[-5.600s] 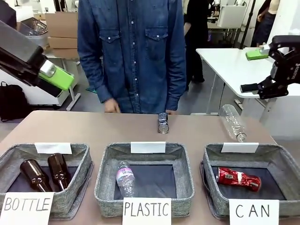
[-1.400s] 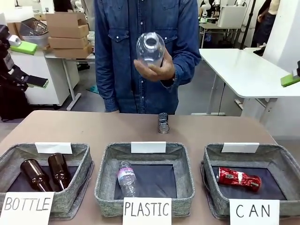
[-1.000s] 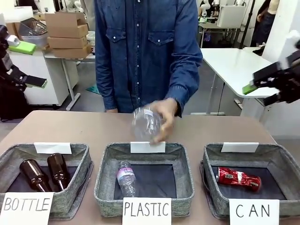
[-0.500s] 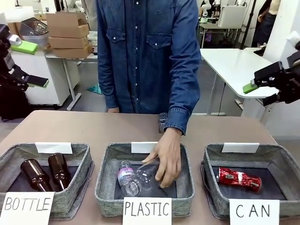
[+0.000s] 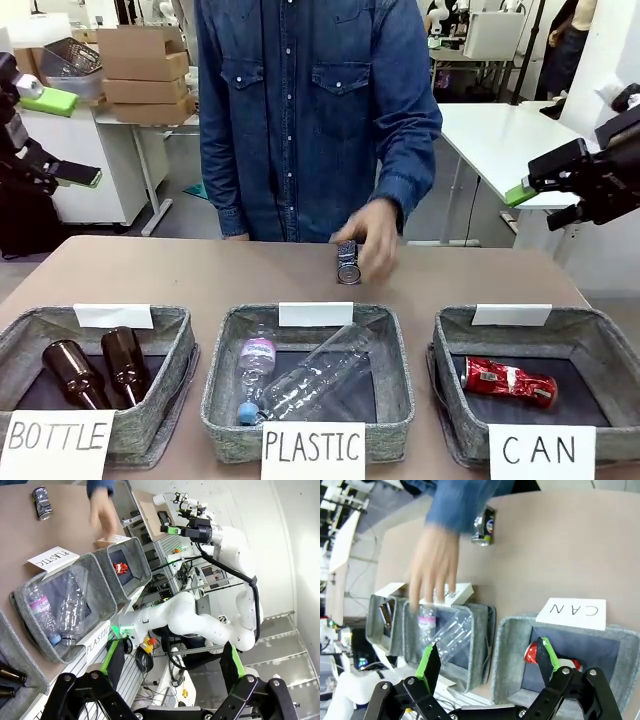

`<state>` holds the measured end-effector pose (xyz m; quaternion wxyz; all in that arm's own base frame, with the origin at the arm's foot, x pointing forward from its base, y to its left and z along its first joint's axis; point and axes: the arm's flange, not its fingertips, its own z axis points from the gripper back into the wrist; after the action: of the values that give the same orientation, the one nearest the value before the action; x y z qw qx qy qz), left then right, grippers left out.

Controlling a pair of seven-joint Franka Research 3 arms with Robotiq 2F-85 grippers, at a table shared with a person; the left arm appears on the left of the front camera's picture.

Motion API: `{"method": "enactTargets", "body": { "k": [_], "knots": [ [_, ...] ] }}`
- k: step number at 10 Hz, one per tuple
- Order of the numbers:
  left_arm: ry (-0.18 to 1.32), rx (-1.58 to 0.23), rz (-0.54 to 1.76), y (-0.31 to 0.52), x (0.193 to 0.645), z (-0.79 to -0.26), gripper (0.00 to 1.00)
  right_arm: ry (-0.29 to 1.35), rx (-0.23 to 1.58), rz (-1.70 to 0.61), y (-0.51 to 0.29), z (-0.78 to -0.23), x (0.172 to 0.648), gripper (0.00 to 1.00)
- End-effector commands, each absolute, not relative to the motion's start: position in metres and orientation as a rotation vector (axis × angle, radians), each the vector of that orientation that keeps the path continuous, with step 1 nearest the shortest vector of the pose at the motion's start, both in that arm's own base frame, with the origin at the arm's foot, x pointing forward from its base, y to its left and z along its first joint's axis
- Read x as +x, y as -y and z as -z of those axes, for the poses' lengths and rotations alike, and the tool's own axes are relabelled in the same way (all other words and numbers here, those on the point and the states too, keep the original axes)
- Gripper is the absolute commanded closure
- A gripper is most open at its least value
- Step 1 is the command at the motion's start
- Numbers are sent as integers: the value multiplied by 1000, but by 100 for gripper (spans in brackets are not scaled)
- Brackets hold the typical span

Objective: Sort the can waste into the basket.
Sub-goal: Pick up the can waste from the table and place it in the right Fabric basket.

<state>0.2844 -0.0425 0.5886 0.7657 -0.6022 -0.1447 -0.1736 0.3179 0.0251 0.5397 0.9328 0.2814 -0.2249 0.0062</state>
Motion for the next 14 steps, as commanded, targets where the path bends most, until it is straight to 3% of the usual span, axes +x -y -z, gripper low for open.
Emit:
{"method": "enactTargets", "body": {
  "k": [1,5,7,9,10,13,14],
  "knots": [
    [331,-1329,395,43,285,-589,0,463,568,-46,-42,-523,353,0],
    [331,-1329,395,43,285,-589,0,221,413,-30,-125,-479,461,0],
    [331,-1329,395,43,285,-589,0,216,338,21,-171,-454,505,0],
    [331,-1329,395,43,285,-589,0,275,361,-65,-213,-403,515,0],
    [331,-1329,395,43,285,-589,0,204,395,-20,-183,-429,503,0],
    [331,-1329,395,43,285,-589,0,216,387,-39,-201,-413,515,0],
    [331,-1329,395,43,285,-589,0,223,303,-55,-220,-406,523,0]
  ]
}}
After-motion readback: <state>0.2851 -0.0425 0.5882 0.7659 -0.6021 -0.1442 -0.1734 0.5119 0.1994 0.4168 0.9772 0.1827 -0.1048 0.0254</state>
